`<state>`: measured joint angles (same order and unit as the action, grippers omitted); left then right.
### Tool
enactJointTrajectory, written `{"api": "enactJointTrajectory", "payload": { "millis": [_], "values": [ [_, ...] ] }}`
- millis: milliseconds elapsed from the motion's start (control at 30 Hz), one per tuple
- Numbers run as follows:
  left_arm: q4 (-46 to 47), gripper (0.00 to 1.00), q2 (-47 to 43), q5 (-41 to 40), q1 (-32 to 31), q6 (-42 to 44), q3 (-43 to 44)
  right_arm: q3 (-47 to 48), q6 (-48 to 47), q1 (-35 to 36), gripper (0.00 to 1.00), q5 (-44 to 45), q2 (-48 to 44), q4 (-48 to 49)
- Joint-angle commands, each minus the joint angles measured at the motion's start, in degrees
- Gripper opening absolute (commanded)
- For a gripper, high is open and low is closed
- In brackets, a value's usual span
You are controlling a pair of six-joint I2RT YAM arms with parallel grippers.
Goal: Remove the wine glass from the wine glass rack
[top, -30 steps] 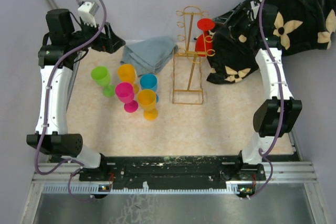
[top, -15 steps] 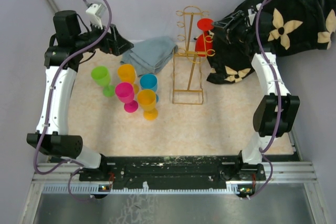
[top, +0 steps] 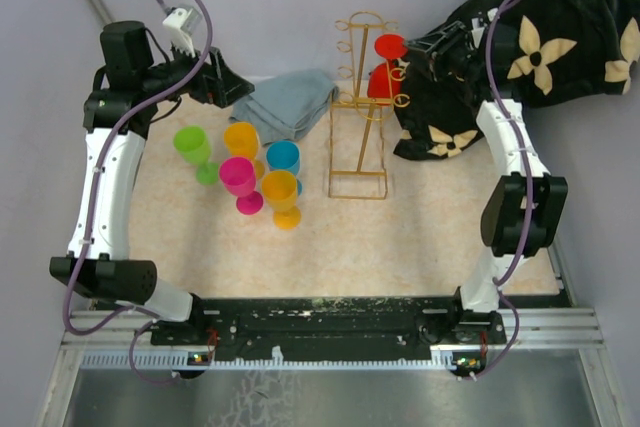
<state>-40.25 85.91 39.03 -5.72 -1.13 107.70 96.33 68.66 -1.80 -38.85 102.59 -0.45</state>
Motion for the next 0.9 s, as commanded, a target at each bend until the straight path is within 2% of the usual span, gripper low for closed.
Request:
{"api": "enactJointTrajectory", "payload": {
  "millis": [0,400,633,767,867],
  "values": [
    [0.7,1.0,-1.8,0.0,-0.3,0.9,-0.4,0.1,0.0,-0.4,0.38,0.3,0.3,1.6],
    [0.4,1.0,-1.6,0.3,-0.3,1.2,-0.7,1.9,0.3,-0.4,0.34,1.0,1.8,1.4],
    [0.2,1.0,-1.7,0.5,-0.4,1.6,-1.3,2.7,0.5,-0.4,0.19,1.1,2.1,1.2],
    [0.1,1.0,-1.5,0.7,-0.4,1.6,-1.2,2.7,0.6,-0.3,0.17,1.1,2.0,1.7],
    [0.1,1.0,-1.2,0.9,-0.5,1.7,-1.3,2.7,0.8,-0.4,0.1,1.1,1.9,2.0]
  ]
}}
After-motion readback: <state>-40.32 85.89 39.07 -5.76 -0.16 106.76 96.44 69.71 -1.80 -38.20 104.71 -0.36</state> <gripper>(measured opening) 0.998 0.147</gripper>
